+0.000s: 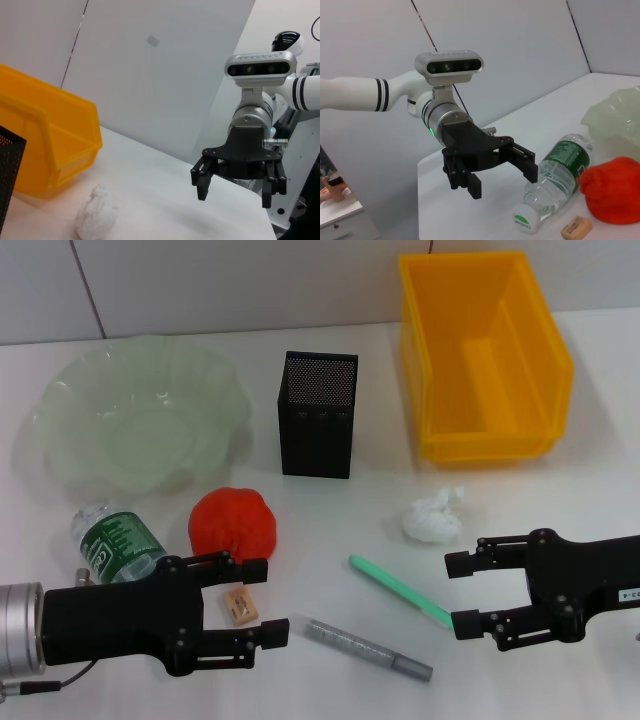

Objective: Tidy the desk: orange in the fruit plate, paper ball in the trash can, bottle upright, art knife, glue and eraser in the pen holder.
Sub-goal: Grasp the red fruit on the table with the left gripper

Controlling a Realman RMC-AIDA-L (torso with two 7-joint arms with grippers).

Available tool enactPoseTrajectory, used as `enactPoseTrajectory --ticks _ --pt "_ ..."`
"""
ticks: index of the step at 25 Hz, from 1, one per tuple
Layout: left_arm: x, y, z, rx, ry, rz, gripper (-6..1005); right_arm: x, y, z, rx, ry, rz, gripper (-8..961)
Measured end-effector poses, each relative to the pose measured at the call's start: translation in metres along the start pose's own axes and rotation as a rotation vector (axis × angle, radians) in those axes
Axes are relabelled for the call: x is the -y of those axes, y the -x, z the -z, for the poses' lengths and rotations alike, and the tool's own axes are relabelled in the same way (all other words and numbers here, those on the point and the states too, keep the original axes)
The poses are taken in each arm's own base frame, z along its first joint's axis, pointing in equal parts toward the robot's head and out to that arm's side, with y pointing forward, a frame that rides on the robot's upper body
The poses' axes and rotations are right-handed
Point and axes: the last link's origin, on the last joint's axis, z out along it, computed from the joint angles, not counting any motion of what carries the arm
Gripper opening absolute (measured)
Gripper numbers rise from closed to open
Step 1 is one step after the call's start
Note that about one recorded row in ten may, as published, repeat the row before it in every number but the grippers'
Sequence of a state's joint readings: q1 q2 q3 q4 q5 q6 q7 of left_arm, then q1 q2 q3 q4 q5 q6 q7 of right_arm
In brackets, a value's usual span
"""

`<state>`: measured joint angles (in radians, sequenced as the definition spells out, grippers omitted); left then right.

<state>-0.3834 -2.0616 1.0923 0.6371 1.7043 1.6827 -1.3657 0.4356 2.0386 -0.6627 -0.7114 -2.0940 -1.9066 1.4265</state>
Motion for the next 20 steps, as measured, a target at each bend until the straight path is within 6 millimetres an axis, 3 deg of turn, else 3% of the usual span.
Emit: enactPoseTrajectory --ticks 12,20 --pt "0.003 -0.003 0.003 -0.053 -0.047 -0.065 776 -0.001 -0.003 0.001 0.002 -0.002 -0.008 767" --pt "0.042 -0.009 -0.012 -0.026 -0.256 -0.141 754 -0.003 -0.008 0.005 0.002 -0.013 -0.022 768"
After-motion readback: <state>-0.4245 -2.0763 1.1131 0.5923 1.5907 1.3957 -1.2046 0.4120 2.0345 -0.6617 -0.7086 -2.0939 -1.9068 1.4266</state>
